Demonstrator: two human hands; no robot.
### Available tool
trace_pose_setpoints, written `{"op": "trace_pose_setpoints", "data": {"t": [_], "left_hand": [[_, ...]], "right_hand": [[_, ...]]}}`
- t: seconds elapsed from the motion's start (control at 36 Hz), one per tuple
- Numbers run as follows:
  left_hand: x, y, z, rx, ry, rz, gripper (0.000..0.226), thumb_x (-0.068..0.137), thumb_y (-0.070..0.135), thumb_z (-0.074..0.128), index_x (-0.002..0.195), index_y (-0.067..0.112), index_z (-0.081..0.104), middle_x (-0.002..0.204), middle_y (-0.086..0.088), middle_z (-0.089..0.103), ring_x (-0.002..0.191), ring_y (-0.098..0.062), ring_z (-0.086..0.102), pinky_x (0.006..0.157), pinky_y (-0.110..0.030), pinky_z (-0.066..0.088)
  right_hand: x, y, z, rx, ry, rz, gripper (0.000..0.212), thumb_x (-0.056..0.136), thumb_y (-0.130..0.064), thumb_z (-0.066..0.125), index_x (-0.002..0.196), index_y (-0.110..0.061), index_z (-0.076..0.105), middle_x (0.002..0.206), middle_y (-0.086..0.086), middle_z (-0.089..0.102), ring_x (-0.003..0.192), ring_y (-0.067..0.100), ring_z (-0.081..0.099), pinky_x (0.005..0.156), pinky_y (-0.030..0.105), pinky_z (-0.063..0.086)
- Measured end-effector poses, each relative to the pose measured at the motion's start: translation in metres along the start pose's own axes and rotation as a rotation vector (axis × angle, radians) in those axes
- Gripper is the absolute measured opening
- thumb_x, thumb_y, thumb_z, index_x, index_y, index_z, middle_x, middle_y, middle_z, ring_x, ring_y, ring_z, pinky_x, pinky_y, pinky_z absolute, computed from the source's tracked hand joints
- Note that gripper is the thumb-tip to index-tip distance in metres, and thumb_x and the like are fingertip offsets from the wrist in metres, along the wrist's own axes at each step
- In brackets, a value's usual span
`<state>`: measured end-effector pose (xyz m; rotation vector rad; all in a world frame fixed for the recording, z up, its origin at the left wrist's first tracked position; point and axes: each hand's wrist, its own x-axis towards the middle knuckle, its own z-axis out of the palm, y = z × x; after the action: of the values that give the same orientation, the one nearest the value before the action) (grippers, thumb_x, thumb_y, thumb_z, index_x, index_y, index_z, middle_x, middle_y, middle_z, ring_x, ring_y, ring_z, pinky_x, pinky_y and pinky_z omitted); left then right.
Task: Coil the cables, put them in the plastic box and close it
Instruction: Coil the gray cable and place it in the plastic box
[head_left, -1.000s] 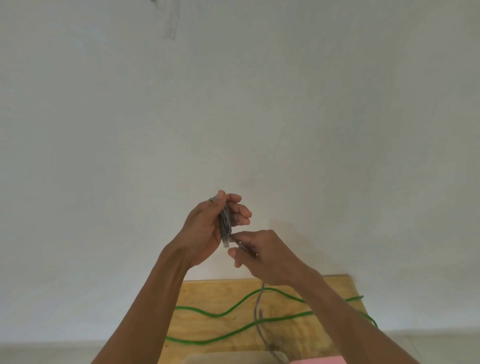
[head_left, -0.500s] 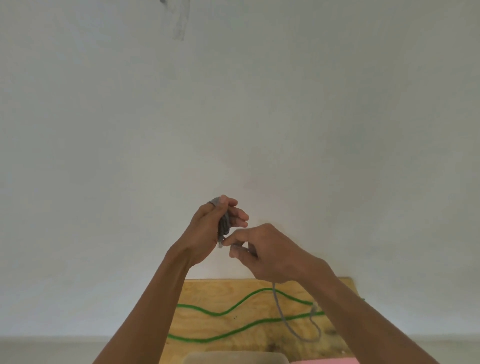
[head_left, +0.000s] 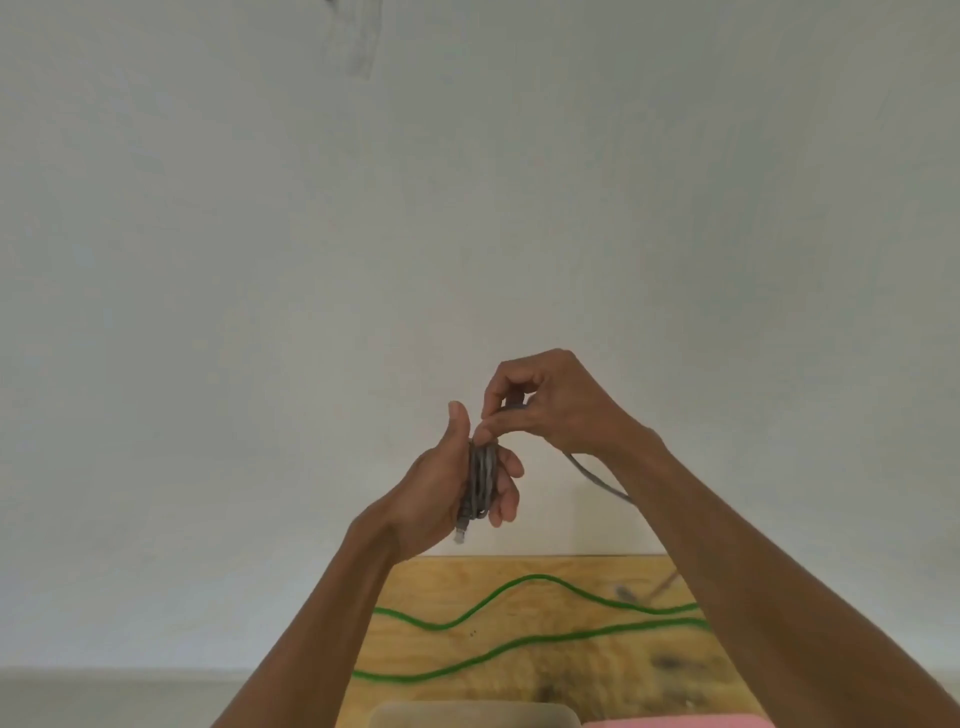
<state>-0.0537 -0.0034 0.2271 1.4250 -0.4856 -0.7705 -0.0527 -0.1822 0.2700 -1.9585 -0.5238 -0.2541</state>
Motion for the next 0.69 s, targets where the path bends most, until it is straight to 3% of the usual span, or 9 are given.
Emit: {"op": "trace_pose_setpoints", "data": {"t": [0.08,0.19,0.25,0.31,0.39,0.44,0.5,0.61,0.69], "left_hand": [[-0.002,0.001,0.004,-0.117,-0.048,0.031,0.084,0.093,0.07,0.011,0.092,0.004,0.062,0.065,-0.016,0.06,0.059,-0.023,0.054,0.072,-0.038,0.042],[0.0,0.009,0.01,-0.267,-0.105,0.122,0.078,0.096,0.066,0.016,0.092,0.003,0.062,0.06,-0.012,0.057,0.058,-0.024,0.049,0.071,-0.035,0.05],[0.002,0.012,0.013,-0.298,-0.098,0.163,0.075,0.096,0.064,0.018,0.093,0.003,0.061,0.058,-0.012,0.055,0.058,-0.024,0.049,0.07,-0.033,0.05],[0.004,0.016,0.013,-0.314,-0.072,0.18,0.07,0.097,0.061,0.021,0.095,0.003,0.061,0.058,-0.011,0.053,0.057,-0.023,0.05,0.069,-0.034,0.049],[0.007,0.019,0.009,-0.374,-0.045,0.229,0.057,0.101,0.053,0.028,0.098,0.004,0.058,0.059,-0.008,0.053,0.056,-0.021,0.054,0.066,-0.035,0.05],[0.008,0.02,0.006,-0.39,-0.004,0.263,0.049,0.101,0.047,0.036,0.101,0.004,0.058,0.061,-0.009,0.055,0.059,-0.022,0.055,0.069,-0.034,0.05],[0.011,0.022,0.004,-0.325,0.085,0.28,0.041,0.1,0.041,0.043,0.102,0.004,0.059,0.063,-0.01,0.056,0.062,-0.024,0.054,0.07,-0.035,0.049],[0.014,0.021,-0.003,-0.082,0.254,0.309,0.034,0.104,0.033,0.038,0.104,0.005,0.058,0.069,-0.008,0.062,0.066,-0.02,0.055,0.079,-0.04,0.044],[0.012,0.019,-0.01,0.259,0.328,0.303,0.033,0.106,0.032,0.036,0.105,0.008,0.059,0.077,-0.005,0.067,0.073,-0.019,0.058,0.079,-0.034,0.047]], "right_hand": [[-0.003,0.016,0.001,0.173,0.019,0.077,0.014,0.075,-0.003,0.083,0.084,0.004,0.074,0.07,0.011,0.069,0.059,0.012,0.057,0.058,0.021,0.044],[-0.016,0.04,0.021,0.434,0.05,0.168,0.014,0.092,0.01,0.058,0.099,0.012,0.07,0.079,0.02,0.069,0.065,0.026,0.06,0.06,0.035,0.047],[-0.023,0.044,0.032,0.547,0.029,0.205,0.03,0.094,0.008,0.047,0.083,-0.001,0.073,0.06,0.014,0.067,0.046,0.021,0.058,0.049,0.029,0.042],[-0.032,0.043,0.042,0.587,0.009,0.262,0.045,0.092,-0.004,0.047,0.058,-0.022,0.072,0.047,0.0,0.062,0.041,0.011,0.053,0.05,0.026,0.035],[-0.045,0.044,0.054,0.33,0.055,0.279,0.06,0.101,0.0,0.043,0.058,-0.035,0.067,0.052,-0.006,0.059,0.044,0.01,0.048,0.046,0.026,0.036],[-0.053,0.045,0.06,0.181,0.071,0.288,0.047,0.104,-0.015,0.046,0.065,-0.035,0.063,0.055,-0.005,0.056,0.047,0.009,0.046,0.048,0.022,0.039],[-0.059,0.042,0.063,0.142,0.053,0.286,0.033,0.104,-0.022,0.046,0.076,-0.023,0.062,0.058,-0.005,0.054,0.049,0.009,0.043,0.051,0.022,0.037],[-0.062,0.035,0.057,-0.036,0.008,0.223,0.021,0.102,-0.024,0.05,0.102,-0.019,0.071,0.063,-0.008,0.057,0.05,0.005,0.049,0.054,0.018,0.041],[-0.061,0.027,0.044,-0.12,-0.041,0.25,0.023,0.097,-0.025,0.059,0.116,-0.02,0.071,0.068,-0.012,0.065,0.056,0.006,0.06,0.058,0.017,0.047]]}}
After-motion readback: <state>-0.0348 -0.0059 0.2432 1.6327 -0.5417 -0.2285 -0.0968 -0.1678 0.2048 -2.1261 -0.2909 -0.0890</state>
